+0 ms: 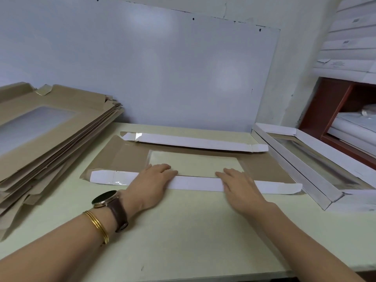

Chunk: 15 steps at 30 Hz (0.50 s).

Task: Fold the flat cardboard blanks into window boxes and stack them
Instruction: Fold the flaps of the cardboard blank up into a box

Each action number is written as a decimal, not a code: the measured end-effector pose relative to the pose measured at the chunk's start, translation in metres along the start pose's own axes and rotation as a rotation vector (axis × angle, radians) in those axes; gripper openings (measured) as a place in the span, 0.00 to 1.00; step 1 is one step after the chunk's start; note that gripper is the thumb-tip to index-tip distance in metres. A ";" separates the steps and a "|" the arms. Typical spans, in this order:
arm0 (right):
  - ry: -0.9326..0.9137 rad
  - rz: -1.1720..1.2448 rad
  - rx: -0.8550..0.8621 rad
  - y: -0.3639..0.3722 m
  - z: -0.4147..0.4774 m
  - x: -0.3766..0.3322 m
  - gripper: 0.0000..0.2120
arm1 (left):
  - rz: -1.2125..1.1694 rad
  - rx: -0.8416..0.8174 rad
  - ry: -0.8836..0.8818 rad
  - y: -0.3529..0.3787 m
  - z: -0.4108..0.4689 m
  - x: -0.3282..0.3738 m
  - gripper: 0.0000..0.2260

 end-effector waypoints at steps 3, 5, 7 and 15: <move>-0.024 0.069 -0.084 0.009 0.006 -0.032 0.27 | 0.072 -0.065 -0.006 0.013 0.009 0.015 0.23; -0.091 0.059 -0.110 0.013 0.012 -0.055 0.30 | 0.072 -0.109 -0.017 0.020 0.016 0.025 0.25; -0.158 0.074 -0.135 0.015 0.019 -0.075 0.32 | 0.051 -0.139 -0.011 0.023 0.022 0.032 0.26; -0.195 0.183 -0.254 0.024 0.025 -0.085 0.34 | 0.050 -0.228 0.006 0.031 0.025 0.025 0.26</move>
Point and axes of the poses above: each hand's wrist, its own z-axis towards the middle knuckle, its own y-axis out of the palm, x = y × z, the point moved 3 cm from there along z, towards the middle knuckle, and after that the axes turned 13 degrees about -x, right-handed, at the moved point
